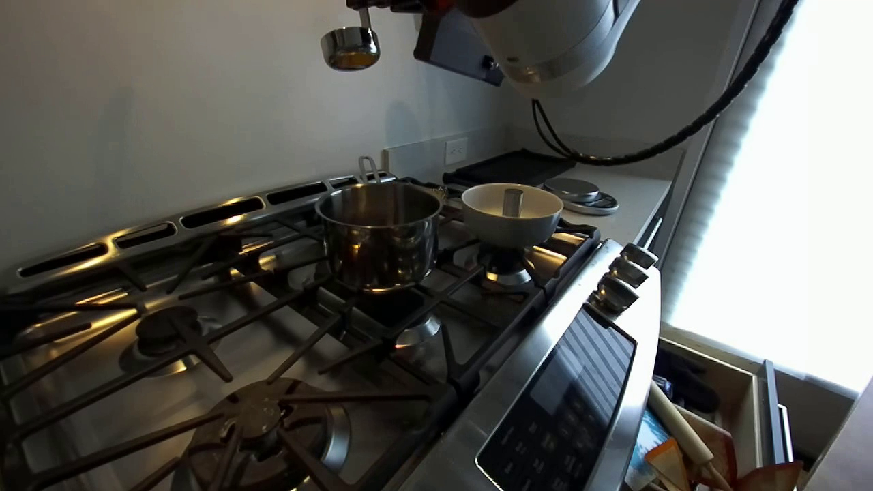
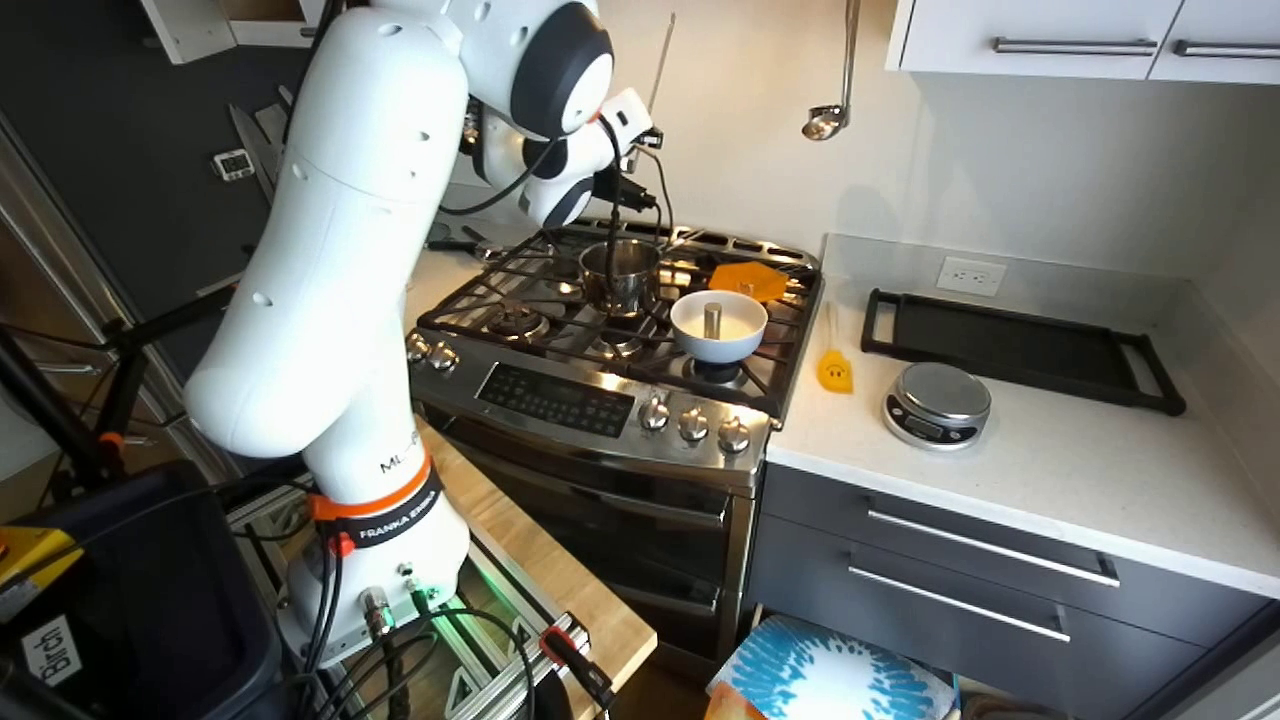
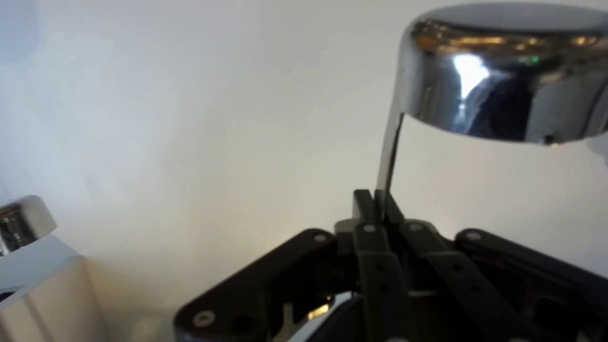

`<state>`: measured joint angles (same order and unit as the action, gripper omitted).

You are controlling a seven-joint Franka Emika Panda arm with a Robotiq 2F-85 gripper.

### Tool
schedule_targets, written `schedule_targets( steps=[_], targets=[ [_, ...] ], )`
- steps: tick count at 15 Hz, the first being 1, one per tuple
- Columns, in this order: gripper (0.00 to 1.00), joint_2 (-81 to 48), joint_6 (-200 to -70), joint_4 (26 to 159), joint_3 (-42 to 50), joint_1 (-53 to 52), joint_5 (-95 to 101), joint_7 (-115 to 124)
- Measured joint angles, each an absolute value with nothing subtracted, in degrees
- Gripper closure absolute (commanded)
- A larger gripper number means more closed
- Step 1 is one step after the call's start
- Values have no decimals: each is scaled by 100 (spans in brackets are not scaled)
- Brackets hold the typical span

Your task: Unhang one silver ladle and put it in the silver pot

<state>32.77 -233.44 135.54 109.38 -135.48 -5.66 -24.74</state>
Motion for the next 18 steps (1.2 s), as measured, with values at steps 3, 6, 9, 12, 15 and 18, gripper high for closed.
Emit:
schedule_targets(
  steps=[3, 6, 9, 12, 15, 18],
  targets=[
    [96, 2832, -24006, 13933, 10977, -14009, -1593, -2545],
    [96, 2645, -24053, 13981, 11001, -14104, -1776, -2545],
    [99, 2627, -24053, 13981, 11044, -14085, -1777, -2545],
    [99, 2649, -24054, 14037, 11040, -14085, -1777, -2545],
    [99, 2725, -24127, 14257, 11030, -14086, -1775, -2470],
    [99, 2837, -24145, 14532, 11038, -14082, -1774, -2306]
  ],
)
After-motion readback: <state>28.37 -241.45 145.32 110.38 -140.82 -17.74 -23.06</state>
